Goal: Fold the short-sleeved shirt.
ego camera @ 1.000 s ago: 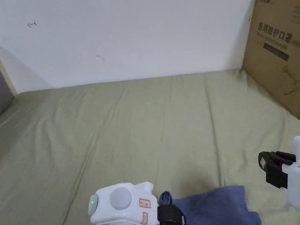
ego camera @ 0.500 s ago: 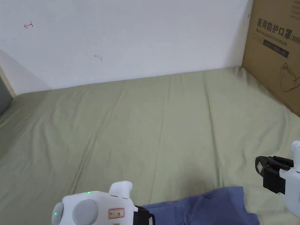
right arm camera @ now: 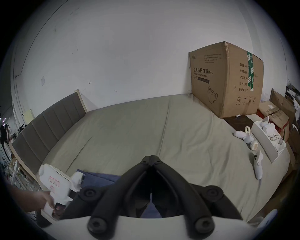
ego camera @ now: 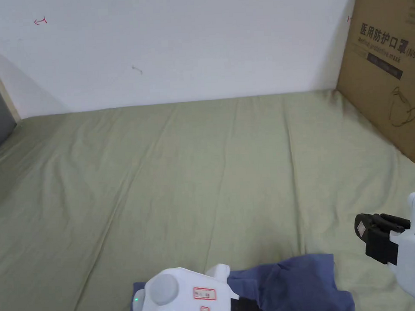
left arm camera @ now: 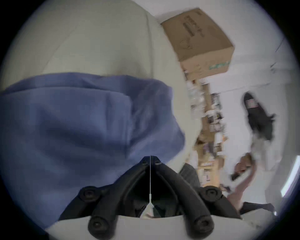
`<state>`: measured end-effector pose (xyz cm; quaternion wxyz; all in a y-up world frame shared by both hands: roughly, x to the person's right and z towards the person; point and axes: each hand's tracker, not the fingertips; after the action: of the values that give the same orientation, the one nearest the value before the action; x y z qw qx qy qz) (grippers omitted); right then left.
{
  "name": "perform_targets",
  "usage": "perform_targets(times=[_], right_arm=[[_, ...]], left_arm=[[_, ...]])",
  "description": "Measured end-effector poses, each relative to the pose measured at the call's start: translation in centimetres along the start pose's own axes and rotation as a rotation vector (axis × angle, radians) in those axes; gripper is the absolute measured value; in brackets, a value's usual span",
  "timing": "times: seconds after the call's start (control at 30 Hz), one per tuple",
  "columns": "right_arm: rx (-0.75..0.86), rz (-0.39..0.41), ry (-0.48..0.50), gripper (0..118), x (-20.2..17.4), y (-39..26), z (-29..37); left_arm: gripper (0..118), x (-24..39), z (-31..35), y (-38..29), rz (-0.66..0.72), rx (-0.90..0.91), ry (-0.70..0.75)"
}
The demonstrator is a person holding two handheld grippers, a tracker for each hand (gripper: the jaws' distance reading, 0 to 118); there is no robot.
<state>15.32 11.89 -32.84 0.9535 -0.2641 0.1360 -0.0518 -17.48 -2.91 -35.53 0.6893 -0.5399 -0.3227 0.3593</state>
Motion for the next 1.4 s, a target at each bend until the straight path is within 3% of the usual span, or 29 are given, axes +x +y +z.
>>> perform_targets(times=[0.17,0.23,0.27,0.37,0.4,0.57,0.63,0.7,0.97,1.0,1.03,1.07,1.1,1.17,1.27,1.4], right_arm=[[0.005,0.017,0.011,0,-0.8,0.3,0.2],[0.003,0.023,0.014,0,-1.2,0.3,0.1],[0.002,0.027,0.014,0,-1.4,0.3,0.0],[-0.003,0.033,0.020,0,-2.0,0.4,-0.3],[-0.005,0.034,0.023,0,-2.2,0.4,-0.4],[-0.024,0.053,0.021,0,-3.0,0.5,-1.4],[-0.037,0.060,0.013,0,-3.3,0.4,-1.7],[-0.050,0.058,0.014,0,-3.4,0.4,-1.8],[-0.078,0.067,0.023,0,-4.1,0.5,-2.3],[-0.079,0.067,0.024,0,-4.3,0.5,-2.4],[-0.080,0.069,0.025,0,-4.3,0.4,-2.4],[-0.081,0.072,0.027,0,-4.4,0.4,-2.5],[-0.084,0.074,0.031,0,-4.5,0.4,-2.6],[-0.091,0.071,0.038,0,-4.6,0.3,-2.7],[-0.089,0.068,0.048,0,-4.7,0.4,-2.6],[-0.070,0.070,0.066,0,-4.6,1.1,-1.8]], left_arm=[[0,-2.2,10.6,-0.8,-0.071,0.206,0.046],[7,-4.5,14.9,-1.6,-0.046,0.264,0.051],[19,-5.9,16.8,-1.8,-0.011,0.288,0.057],[103,-9.8,20.7,-2.9,0.096,0.346,0.088],[118,-11.1,21.3,-3.1,0.117,0.353,0.078],[118,-16.5,19.0,-3.1,0.274,0.358,-0.057],[118,-17.7,16.5,-3.3,0.316,0.317,-0.176],[118,-17.5,14.4,-2.2,0.256,0.334,-0.359],[117,-19.1,11.1,-0.3,0.276,0.236,-0.476],[105,-19.6,11.3,-0.7,0.295,0.238,-0.453],[81,-20.4,11.5,-0.9,0.333,0.234,-0.401],[36,-21.0,11.6,-1.2,0.354,0.221,-0.274],[6,-21.2,11.3,-1.6,0.323,0.185,-0.098],[6,-18.8,11.5,-1.0,0.210,0.213,-0.202],[7,-17.6,12.1,-1.4,0.246,0.240,-0.139],[7,-12.6,16.5,-2.4,0.155,0.280,0.038]])
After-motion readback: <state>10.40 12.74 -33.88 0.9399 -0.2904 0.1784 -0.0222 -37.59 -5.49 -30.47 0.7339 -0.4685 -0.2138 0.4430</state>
